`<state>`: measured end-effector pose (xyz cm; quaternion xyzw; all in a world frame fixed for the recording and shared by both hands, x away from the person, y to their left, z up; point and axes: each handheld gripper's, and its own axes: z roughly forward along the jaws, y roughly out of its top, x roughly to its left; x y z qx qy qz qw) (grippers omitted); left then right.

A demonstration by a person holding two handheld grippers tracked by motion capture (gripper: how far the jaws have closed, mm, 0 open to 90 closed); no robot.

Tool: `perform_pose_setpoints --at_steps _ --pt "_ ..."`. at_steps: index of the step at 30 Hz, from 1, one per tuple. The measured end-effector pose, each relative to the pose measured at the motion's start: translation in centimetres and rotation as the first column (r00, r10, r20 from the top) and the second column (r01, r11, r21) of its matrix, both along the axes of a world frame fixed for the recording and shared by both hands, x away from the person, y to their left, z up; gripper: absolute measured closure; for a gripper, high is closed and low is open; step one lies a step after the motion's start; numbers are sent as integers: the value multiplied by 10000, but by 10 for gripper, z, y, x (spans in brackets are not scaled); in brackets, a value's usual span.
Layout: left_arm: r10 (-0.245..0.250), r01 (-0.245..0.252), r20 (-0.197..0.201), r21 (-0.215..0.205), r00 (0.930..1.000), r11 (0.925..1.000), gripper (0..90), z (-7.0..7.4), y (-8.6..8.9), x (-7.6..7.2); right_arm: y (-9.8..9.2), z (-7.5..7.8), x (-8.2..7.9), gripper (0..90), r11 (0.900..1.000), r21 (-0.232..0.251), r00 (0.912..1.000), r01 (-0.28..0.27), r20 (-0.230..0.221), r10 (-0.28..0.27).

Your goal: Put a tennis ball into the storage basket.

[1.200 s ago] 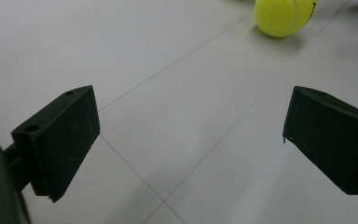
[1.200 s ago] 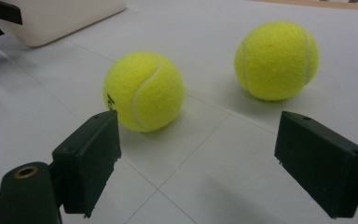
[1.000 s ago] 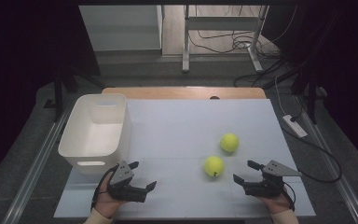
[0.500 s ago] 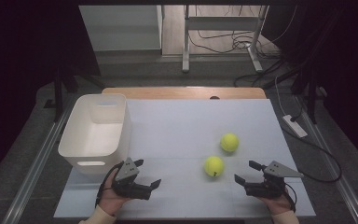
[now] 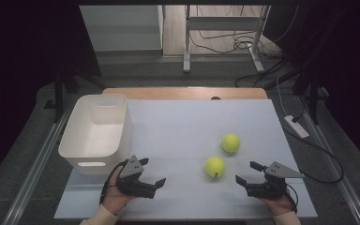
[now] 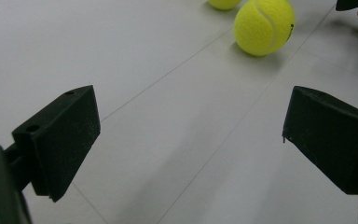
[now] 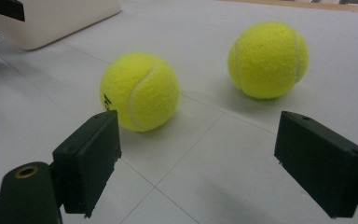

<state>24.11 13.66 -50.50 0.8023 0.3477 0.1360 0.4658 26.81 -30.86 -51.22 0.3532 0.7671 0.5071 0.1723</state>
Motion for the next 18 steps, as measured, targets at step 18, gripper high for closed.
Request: perform_pose_setpoints --at_steps 18 --pt "-154 153 81 60 9998 9999 45 6 -11 10 1 0 -1 143 10000 -1 10000 -31 -9 31"
